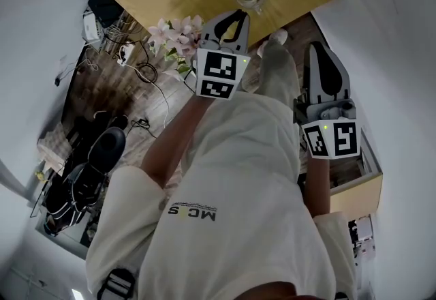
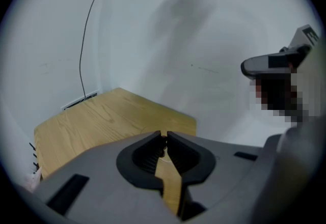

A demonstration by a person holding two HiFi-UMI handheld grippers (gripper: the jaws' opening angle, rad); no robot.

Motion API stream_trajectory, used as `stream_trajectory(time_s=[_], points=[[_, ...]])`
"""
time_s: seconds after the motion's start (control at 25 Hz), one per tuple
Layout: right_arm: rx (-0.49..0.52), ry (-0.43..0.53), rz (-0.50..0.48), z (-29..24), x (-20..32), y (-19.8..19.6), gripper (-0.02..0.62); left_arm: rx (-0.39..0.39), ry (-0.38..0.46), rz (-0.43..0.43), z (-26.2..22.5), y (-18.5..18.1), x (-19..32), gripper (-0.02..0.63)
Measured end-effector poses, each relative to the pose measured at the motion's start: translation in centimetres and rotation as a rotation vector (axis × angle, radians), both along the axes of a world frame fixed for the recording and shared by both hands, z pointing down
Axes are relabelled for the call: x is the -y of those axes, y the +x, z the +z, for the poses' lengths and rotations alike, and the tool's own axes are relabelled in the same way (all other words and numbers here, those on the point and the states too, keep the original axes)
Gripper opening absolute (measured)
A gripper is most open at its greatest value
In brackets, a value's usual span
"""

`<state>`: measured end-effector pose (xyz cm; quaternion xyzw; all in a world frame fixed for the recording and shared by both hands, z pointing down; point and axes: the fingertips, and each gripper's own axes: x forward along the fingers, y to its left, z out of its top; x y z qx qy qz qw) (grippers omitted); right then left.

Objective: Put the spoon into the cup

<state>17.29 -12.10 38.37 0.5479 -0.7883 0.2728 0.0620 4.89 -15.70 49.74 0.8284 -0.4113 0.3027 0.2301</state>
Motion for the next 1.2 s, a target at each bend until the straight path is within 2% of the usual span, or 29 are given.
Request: stream_trajectory(time_s=[0.76,1.2], points=[[-0.001,-0.011,0.057,0.1,0.0,0.1,0.038,0.044,-0.044,0.052,3.5,0.2,1.0,0.048],[-0.007,-0.001,0.05,-0.3,-0.6,-0.1,0.038,0.049,-0.056,0.095,3.9,1.0,0.5,0.058]])
